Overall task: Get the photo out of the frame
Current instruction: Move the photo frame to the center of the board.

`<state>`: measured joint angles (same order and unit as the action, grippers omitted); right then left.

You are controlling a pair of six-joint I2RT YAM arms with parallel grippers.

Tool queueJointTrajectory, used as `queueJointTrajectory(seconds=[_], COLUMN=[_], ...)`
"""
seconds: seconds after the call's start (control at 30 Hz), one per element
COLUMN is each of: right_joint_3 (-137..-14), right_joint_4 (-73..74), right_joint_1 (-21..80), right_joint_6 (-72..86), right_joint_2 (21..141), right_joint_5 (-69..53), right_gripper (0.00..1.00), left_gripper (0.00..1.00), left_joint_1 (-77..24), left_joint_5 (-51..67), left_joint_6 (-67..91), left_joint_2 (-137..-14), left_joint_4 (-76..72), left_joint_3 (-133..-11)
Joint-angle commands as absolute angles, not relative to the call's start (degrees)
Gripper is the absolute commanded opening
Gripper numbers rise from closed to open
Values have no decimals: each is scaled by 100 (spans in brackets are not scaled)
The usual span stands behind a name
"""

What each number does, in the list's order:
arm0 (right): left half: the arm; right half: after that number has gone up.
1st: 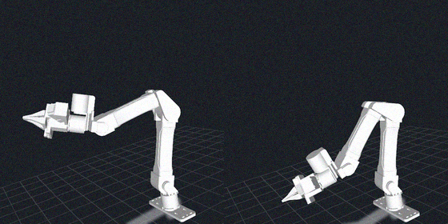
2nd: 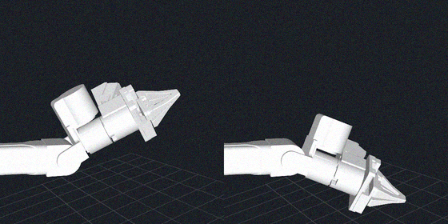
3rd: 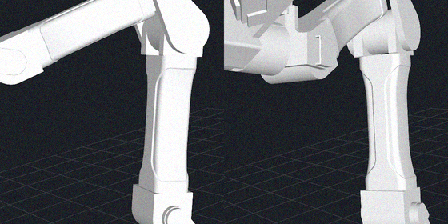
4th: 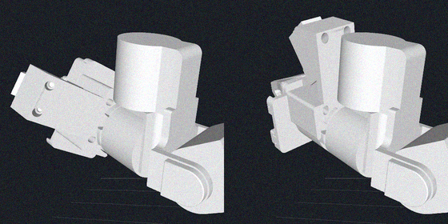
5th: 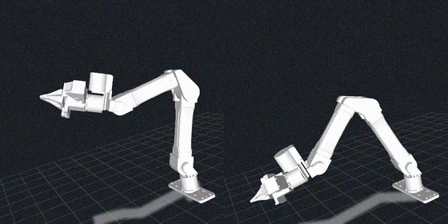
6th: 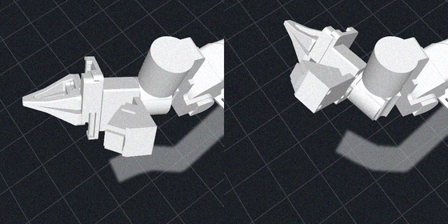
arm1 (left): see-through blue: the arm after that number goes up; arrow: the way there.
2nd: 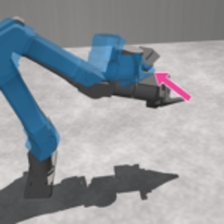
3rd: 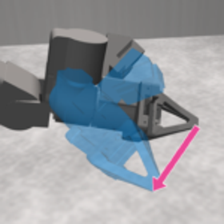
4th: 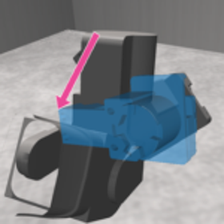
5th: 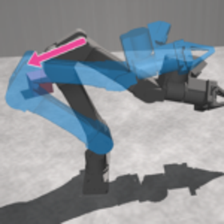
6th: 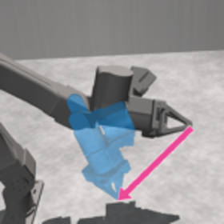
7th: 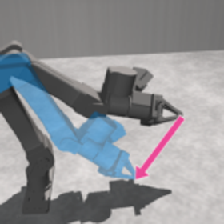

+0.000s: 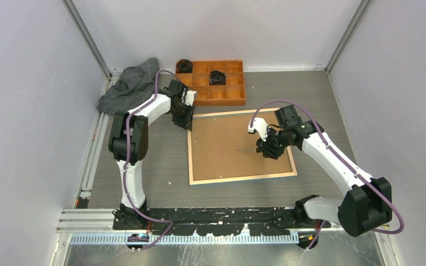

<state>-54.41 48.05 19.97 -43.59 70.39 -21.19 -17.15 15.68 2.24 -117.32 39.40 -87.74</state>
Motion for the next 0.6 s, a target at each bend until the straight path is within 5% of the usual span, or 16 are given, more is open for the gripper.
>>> queueJointTrajectory(seconds=[0.0,0.33,0.57], right_joint_3=[-5537,-5555,-5563], right_joint_4=[4754,4841,4882], right_joint_1=[1994,1988,1988], right_joint_6=[-4403,-4436,-4456], right_joint_2=[6911,6916,6925], right_joint_5=[-2339,-2517,-2587], right_gripper=[1,1,1], left_gripper=[17,22,43], left_joint_1=[-1675,-1670,-1670], left_joint_5=[794,316,626], left_joint_6=[-360,-499,-520], left_joint_2=[-11885,-11687,-11336], left_joint_4=[4096,3876,4056], left_joint_3=[-9112,-9066,-9080])
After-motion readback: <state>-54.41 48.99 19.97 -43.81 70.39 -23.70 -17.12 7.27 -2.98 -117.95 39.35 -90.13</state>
